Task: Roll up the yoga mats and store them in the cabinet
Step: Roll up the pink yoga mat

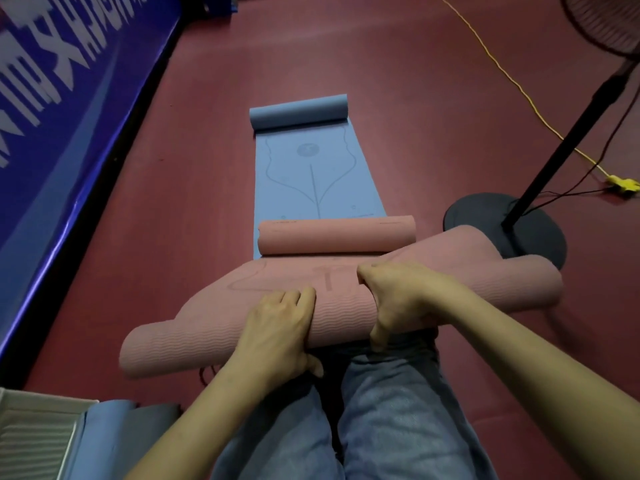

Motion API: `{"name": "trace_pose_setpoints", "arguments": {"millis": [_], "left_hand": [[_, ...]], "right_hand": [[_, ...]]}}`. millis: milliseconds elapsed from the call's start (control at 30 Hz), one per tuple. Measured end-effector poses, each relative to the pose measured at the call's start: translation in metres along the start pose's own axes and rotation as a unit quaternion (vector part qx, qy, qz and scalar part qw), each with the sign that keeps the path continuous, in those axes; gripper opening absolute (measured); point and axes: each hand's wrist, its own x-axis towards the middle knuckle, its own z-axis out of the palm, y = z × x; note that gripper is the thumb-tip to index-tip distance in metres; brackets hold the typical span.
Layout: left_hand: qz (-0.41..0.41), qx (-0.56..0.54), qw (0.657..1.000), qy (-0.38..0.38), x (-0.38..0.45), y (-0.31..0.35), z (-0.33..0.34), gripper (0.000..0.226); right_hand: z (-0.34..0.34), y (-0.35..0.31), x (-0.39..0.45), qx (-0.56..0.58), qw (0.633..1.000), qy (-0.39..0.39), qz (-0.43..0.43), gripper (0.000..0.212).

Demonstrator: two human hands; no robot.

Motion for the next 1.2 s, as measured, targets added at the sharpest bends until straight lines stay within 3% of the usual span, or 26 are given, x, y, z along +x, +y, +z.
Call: {"name": "trace_pose_setpoints", "arguments": {"millis": [133,267,467,633,767,933,1067,1200], "left_hand": [[0.026,0.007,0.998,-0.058,0.021,-0.007,-0.017,0.083],[0.062,0.019,0.994,-0.090,0.035,-0.016,-0.025,0.066],[0.049,-0.002,0.987,-0.152,0.046,-0.023,-0.025,0.071],[0.035,-0.048,0.985,-0.163,0.054,-0.026,-0.031,0.071],[0.027,-0.073,0.988,-0.131,0.051,-0.025,-0.034,0.069],[0.010,-0.080,0.990,-0.112,0.040,-0.020,-0.018,0.072],[-0.001,-0.061,0.998,-0.003,0.025,-0.006,-0.002,0.073],[-0.004,-0.059,0.994,0.086,0.018,0.011,0.013,0.054]], "right_hand": [[-0.003,0.001,0.002,0.022,0.999,-0.013,0.025,0.087],[0.017,0.001,0.005,-0.020,0.998,0.059,0.026,0.089],[0.063,-0.001,0.003,-0.074,0.981,0.176,0.027,0.074],[0.046,0.002,0.003,-0.074,0.977,0.198,0.012,0.072],[0.022,0.002,0.001,-0.110,0.974,0.199,-0.006,0.072],[0.017,0.003,0.001,-0.116,0.984,0.135,-0.001,0.074],[0.024,0.009,0.001,-0.106,0.988,0.110,0.018,0.077],[0.036,0.019,0.000,-0.095,0.989,0.107,0.034,0.085]]}}
